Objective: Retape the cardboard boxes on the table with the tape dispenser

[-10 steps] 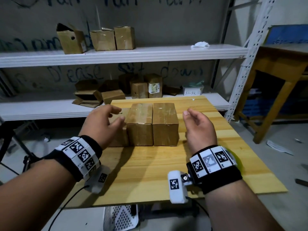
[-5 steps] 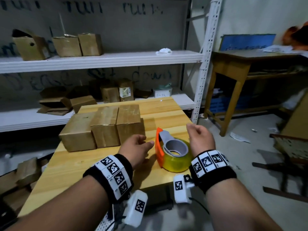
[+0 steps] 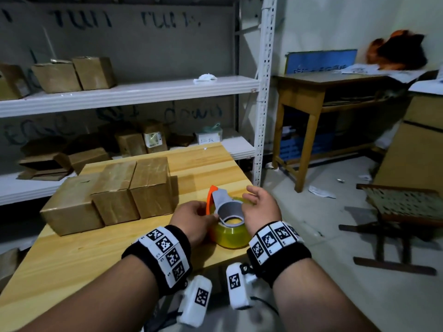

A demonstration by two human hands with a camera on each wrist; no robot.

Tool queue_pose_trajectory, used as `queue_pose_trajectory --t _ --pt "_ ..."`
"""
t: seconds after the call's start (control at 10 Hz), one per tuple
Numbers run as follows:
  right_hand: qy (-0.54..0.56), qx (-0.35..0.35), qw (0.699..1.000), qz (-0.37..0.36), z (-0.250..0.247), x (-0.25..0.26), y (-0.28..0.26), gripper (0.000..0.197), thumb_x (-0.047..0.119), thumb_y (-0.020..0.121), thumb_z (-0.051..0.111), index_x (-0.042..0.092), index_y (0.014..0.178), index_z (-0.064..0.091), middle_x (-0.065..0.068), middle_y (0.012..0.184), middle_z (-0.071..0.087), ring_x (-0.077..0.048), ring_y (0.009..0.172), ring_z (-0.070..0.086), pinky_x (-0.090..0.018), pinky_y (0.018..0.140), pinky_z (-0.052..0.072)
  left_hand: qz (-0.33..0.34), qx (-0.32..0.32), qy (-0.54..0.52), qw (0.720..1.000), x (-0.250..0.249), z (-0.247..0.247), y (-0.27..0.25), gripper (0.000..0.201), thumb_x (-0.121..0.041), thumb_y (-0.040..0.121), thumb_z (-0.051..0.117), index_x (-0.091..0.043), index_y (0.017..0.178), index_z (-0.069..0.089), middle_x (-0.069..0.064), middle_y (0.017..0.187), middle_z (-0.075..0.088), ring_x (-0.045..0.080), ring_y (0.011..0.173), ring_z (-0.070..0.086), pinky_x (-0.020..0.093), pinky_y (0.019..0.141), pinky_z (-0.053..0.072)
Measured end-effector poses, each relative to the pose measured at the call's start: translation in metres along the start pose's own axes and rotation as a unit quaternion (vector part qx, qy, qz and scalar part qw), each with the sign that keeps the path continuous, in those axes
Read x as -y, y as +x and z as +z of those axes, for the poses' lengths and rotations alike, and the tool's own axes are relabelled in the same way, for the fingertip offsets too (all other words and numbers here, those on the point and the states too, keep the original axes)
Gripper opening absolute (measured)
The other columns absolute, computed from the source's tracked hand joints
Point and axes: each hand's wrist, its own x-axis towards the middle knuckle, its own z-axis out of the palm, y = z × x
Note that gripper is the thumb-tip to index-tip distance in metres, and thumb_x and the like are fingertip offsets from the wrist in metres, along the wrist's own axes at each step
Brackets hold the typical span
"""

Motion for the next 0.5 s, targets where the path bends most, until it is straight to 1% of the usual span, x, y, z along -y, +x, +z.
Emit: queue_pose_trajectory --t 0.1,0.2,0.3,0.4,0.5 --pt "0.005 -0.033 0.999 -0.008 -0.017 -0.001 0.004 0.051 -0.001 0.099 0.056 0.021 0.145 0.055 0.006 0.136 0.067 -0.012 0.111 0.064 -0.007 0.074 0.046 0.011 0.003 0.003 1.000 -0.007 0.014 0.006 0.026 -0.025 0.095 0.074 -0.023 0.121 0.074 -0.002 0.106 0.079 0.021 0.096 0.075 0.045 0.095 0.060" --pt "0.024 -0.040 0.999 0.006 -0.020 -0.009 0.009 0.050 -0.004 0.097 0.056 0.018 0.142 0.057 0.001 0.134 0.069 -0.018 0.124 0.064 -0.029 0.105 0.050 0.009 0.010 0.009 1.000 -0.014 0.021 0.014 0.031 -0.026 0.094 0.074 -0.020 0.124 0.074 0.000 0.107 0.079 0.022 0.095 0.075 0.045 0.093 0.061" --pt "0.057 -0.037 0.998 0.015 -0.016 -0.018 0.013 0.048 -0.005 0.098 0.056 0.016 0.141 0.058 0.000 0.133 0.069 -0.020 0.127 0.063 -0.042 0.114 0.048 0.022 0.007 0.027 0.999 -0.015 0.024 0.019 0.038 -0.029 0.096 0.073 -0.019 0.132 0.069 0.002 0.117 0.076 0.022 0.103 0.073 0.044 0.098 0.058" --pt "0.068 -0.026 0.997 0.011 -0.012 -0.022 0.013 0.049 -0.006 0.097 0.056 0.017 0.141 0.057 0.002 0.136 0.068 -0.018 0.129 0.062 -0.042 0.114 0.047 0.017 0.007 0.033 0.999 -0.013 0.021 0.017 0.042 -0.031 0.098 0.071 -0.020 0.138 0.065 0.001 0.120 0.075 0.023 0.105 0.071 0.045 0.100 0.057" --pt "0.075 -0.049 0.996 0.007 -0.013 -0.018 0.012 0.047 0.000 0.098 0.058 0.018 0.142 0.057 0.002 0.141 0.065 -0.019 0.130 0.061 -0.036 0.114 0.046 0.012 -0.003 0.030 0.999 -0.008 0.016 0.021 0.055 -0.035 0.096 0.072 -0.020 0.146 0.057 0.003 0.131 0.070 0.025 0.110 0.069 0.047 0.102 0.056"
